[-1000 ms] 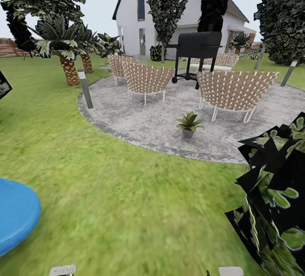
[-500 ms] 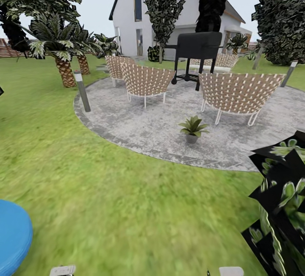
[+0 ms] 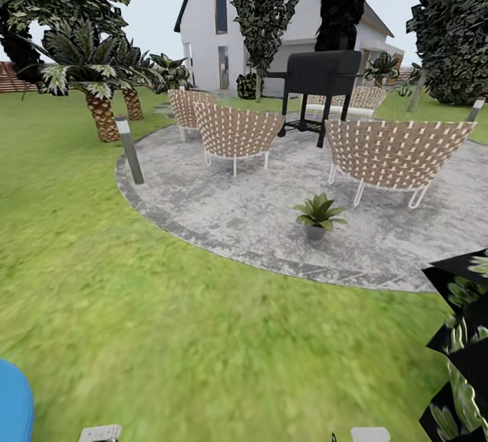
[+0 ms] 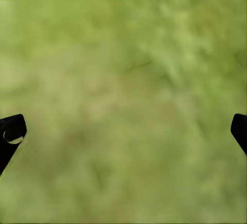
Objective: Pick up the pesticide atomizer in the garden and spray insectifuge to fully cover both potted plants in the garden.
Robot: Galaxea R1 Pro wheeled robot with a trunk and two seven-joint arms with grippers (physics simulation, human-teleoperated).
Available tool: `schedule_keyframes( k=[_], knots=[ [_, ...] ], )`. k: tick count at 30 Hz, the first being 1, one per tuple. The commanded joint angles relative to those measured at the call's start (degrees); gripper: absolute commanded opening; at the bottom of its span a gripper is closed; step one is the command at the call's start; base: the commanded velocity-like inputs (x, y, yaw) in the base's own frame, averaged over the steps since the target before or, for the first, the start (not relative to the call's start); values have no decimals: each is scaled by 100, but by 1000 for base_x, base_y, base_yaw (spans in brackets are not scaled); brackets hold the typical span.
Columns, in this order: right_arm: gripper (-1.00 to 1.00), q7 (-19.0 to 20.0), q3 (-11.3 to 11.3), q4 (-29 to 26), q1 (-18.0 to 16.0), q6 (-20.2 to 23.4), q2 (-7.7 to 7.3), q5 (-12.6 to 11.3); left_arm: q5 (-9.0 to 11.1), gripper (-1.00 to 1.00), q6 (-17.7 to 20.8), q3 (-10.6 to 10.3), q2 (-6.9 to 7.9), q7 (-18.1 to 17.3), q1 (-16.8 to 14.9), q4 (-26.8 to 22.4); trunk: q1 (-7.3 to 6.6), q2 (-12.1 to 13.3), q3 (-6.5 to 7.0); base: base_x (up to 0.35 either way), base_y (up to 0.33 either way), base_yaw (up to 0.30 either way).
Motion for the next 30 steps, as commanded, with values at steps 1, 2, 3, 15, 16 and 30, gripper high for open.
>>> schedule_keyframes(
  k=[1,2,3,15,16,30],
  knots=[
    [100,-34,-32,9,-4,-16,1,61,-28,-100,-15,50,3,-32,-5,3,2,-2,-5,332,106,0],
    [100,-34,-32,9,-4,-18,3,62,-27,-100,-15,50,3,-32,-5,3,2,-2,-5,332,106,0],
    [100,-34,-32,9,-4,-19,5,59,-27,-100,-15,50,2,-32,-4,3,2,-2,-5,332,106,0],
    [100,-38,-32,9,-4,-18,17,53,-26,-100,-22,50,4,-31,-4,3,2,-2,-5,332,106,0],
    [100,-36,-32,9,-4,-18,17,53,-26,-100,-21,50,3,-31,-3,3,2,-2,-5,332,106,0],
    [100,-34,-32,9,-4,-20,34,54,-29,-100,-20,50,0,-32,-3,6,2,-2,-5,332,106,-212]
  ],
)
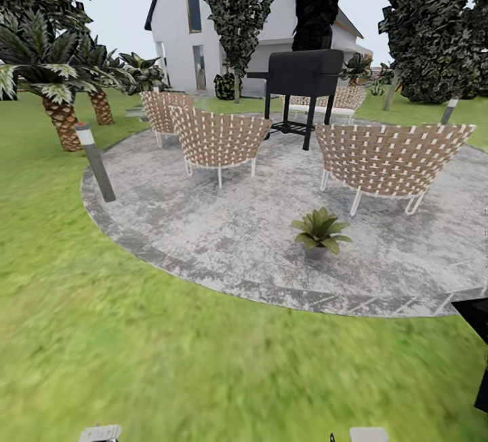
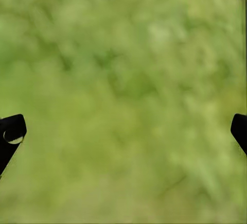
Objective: Pick up the pesticide atomizer in the garden and spray insectifuge to fully cover both potted plants in the garden.
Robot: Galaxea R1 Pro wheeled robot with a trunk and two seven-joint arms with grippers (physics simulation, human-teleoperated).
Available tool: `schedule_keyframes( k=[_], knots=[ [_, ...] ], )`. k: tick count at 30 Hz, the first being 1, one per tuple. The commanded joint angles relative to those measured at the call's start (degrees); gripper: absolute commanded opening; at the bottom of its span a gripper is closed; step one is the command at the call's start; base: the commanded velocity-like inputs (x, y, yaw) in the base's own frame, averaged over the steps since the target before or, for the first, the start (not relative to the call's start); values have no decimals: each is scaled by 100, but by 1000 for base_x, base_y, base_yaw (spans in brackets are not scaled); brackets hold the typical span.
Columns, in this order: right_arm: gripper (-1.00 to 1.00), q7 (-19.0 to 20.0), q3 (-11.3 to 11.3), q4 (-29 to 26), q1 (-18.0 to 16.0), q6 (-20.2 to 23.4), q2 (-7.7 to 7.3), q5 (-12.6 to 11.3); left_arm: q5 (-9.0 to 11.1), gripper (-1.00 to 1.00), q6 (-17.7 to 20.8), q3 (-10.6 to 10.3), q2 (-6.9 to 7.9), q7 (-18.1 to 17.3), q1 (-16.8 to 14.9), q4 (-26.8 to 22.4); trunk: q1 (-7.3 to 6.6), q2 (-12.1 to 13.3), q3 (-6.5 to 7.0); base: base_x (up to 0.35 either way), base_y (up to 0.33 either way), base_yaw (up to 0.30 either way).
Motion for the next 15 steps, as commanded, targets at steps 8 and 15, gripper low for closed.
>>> schedule_keyframes(
  k=[8,15],
  knots=[
    [100,-34,-31,13,-6,-14,3,62,-29,-100,-16,50,1,-34,-2,-1,2,-2,-5,335,40,-262],
    [100,-34,-31,11,-6,-16,1,62,47,-100,-18,57,22,-33,-2,-3,2,-2,-5,337,1,-262]
  ],
)
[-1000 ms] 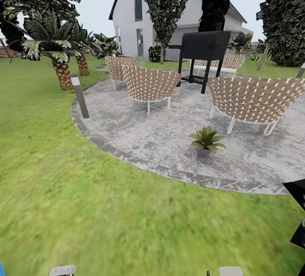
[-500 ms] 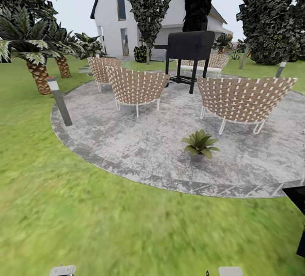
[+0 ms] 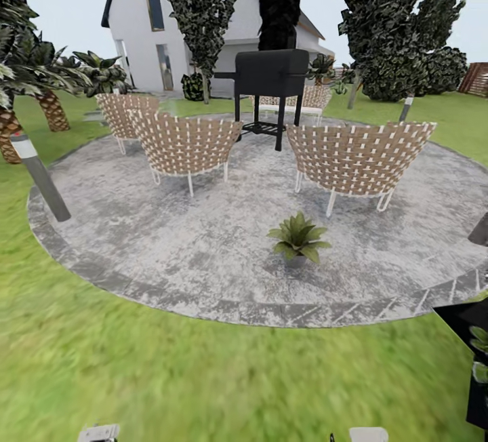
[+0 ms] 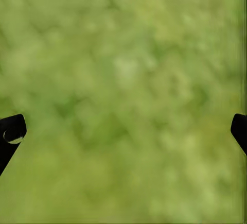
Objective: Pick up the pesticide atomizer in the garden and spray insectifuge to fully cover both potted plants in the garden.
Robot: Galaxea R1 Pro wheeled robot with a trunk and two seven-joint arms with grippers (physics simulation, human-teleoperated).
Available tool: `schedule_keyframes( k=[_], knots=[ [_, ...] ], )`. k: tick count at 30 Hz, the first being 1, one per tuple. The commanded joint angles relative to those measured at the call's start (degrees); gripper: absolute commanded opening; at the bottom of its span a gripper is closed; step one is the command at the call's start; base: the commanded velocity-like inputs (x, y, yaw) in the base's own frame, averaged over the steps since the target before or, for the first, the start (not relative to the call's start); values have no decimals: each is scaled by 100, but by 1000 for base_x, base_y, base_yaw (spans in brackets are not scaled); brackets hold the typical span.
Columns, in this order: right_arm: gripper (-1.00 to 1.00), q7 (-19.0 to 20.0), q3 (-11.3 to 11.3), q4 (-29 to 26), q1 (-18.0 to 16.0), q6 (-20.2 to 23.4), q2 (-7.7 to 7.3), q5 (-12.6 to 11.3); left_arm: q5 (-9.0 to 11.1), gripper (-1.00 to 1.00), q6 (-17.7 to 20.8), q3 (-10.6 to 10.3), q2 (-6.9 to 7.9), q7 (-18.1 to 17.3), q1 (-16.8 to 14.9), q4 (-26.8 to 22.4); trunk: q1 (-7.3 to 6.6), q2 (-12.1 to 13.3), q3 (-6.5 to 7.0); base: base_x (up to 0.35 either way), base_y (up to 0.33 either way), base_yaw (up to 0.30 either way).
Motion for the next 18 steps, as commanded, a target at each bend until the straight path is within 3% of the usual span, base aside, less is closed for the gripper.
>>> schedule_keyframes(
  k=[1,18],
  knots=[
    [100,-31,-31,11,-6,-14,-1,61,3,-100,-16,49,2,-33,-4,-1,2,-2,-5,337,0,-262],
    [100,-30,-31,18,-6,-9,5,60,124,-100,-17,48,5,-38,-2,-58,2,-2,-5,337,0,-260]
  ],
)
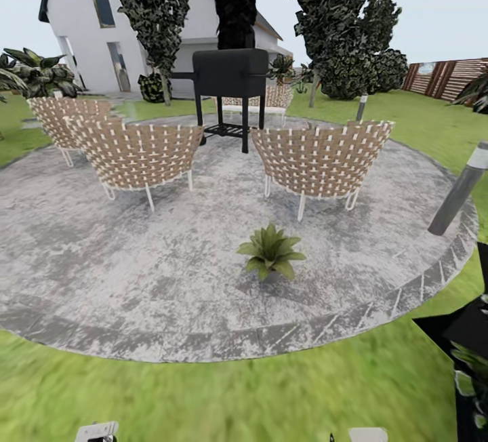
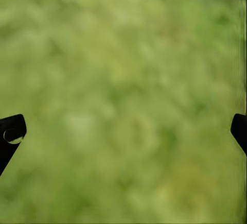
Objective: Pick up the pesticide atomizer in the garden and spray insectifuge to fully cover both potted plants in the garden.
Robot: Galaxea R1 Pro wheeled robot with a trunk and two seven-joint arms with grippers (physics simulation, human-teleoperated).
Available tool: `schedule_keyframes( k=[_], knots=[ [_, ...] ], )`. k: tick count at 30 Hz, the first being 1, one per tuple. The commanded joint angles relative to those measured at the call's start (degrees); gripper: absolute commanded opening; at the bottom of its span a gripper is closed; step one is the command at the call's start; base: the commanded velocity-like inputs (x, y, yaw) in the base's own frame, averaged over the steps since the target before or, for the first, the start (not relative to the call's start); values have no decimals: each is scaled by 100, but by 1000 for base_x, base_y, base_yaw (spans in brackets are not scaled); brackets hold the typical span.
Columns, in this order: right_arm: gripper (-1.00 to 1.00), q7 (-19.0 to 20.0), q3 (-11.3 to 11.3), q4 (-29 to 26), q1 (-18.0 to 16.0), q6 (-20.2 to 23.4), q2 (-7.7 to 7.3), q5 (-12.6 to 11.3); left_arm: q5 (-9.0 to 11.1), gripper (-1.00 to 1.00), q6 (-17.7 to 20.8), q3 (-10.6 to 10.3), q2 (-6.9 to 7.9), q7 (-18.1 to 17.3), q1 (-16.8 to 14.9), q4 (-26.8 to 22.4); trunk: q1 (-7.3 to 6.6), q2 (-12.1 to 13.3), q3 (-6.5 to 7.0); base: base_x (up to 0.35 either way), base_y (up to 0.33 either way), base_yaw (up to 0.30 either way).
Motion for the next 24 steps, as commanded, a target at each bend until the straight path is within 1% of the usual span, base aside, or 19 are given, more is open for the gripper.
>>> schedule_keyframes(
  k=[1,9,12,19,23,24],
  knots=[
    [100,-34,-30,12,-6,-15,-10,62,-27,-100,-17,50,1,-33,-2,-2,2,-2,-5,338,0,-235],
    [100,-48,-30,3,-6,-15,-33,58,-9,-100,-17,41,-13,-96,-2,-43,2,-2,-5,337,0,-203],
    [100,-43,-30,3,-6,-23,-23,59,-9,-100,-14,39,-34,-55,-2,-34,2,-2,-5,235,0,-65],
    [100,-36,-30,-10,-6,-24,7,60,-9,-100,-8,44,-22,-35,-2,-36,2,-2,-5,46,0,-8],
    [100,-18,-30,-13,-6,-22,18,58,-35,-100,-6,19,0,-121,-2,-36,2,-2,-5,1,0,0],
    [100,-5,-11,-24,-6,-17,18,67,-173,-100,21,-40,-11,-260,-30,-58,2,-2,-5,0,0,0]
  ],
)
